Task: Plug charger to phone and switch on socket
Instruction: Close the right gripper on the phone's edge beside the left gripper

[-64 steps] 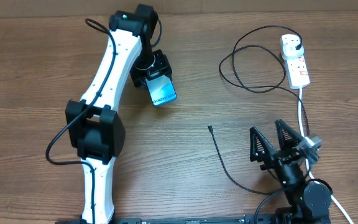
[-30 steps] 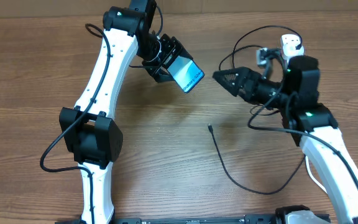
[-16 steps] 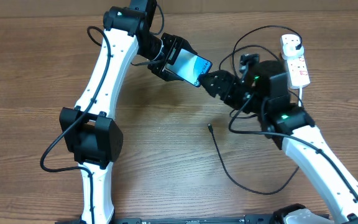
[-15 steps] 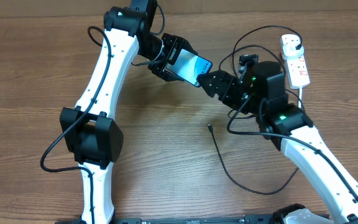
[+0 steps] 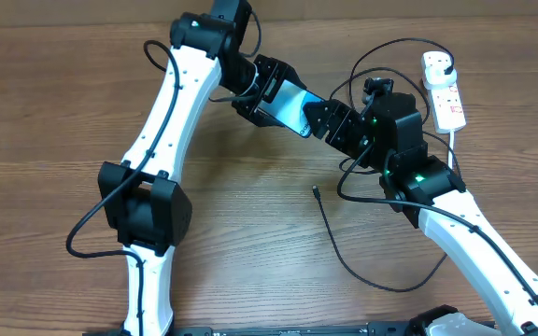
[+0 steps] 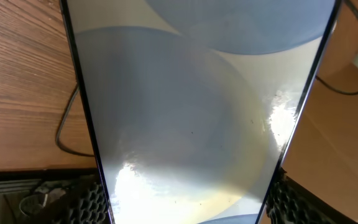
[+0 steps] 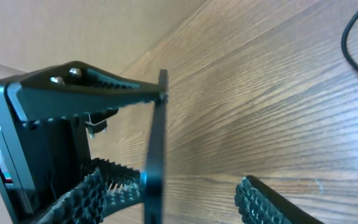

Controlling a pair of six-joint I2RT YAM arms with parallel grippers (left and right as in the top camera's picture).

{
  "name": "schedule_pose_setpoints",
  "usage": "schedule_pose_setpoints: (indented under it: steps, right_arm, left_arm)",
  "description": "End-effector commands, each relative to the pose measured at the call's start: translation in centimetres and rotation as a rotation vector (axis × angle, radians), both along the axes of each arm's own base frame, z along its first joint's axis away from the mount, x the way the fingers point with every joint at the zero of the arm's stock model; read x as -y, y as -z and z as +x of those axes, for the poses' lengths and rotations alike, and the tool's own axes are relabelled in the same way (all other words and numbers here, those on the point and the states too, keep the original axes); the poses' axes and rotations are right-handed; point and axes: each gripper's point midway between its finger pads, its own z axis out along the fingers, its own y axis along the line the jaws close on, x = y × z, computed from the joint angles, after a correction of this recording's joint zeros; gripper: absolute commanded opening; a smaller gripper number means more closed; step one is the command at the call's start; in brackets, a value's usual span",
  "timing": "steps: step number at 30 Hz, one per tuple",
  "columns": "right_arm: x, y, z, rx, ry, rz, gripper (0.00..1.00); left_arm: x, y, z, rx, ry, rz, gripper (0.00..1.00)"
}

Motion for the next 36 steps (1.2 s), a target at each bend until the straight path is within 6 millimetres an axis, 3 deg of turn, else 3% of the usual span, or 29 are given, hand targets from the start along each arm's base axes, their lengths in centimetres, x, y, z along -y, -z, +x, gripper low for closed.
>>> schedule_pose_setpoints:
  steps: [1, 9, 13, 15, 36]
  right_arm:
    - [0.0, -0.9, 0.2, 0.016, 0.007, 0.005, 0.63]
    - [0.1, 1.1, -0.4, -0.075, 0.018, -0.004, 0.59]
    - [0.1, 2.0, -0.4, -0.102, 0.018, -0.014, 0.51]
    - [0.1, 2.5, -0.4, -0.117, 0.019, -0.020, 0.42]
    - [-0.3, 1.8, -0.1, -0.087, -0.002, 0.002, 0.31]
  left_arm:
    - [1.1, -1.7, -0.7, 0.079, 0.033, 0.028, 0.71]
    - [2.5, -1.5, -1.2, 0.111, 0.063, 0.051, 0.71]
    - [2.5, -1.5, -1.3, 0.114, 0.069, 0.054, 0.71]
    - [2.5, -1.4, -1.3, 0.122, 0.079, 0.055, 0.71]
    - [2.3, -1.3, -1.6, 0.111, 0.084, 0.063, 0.72]
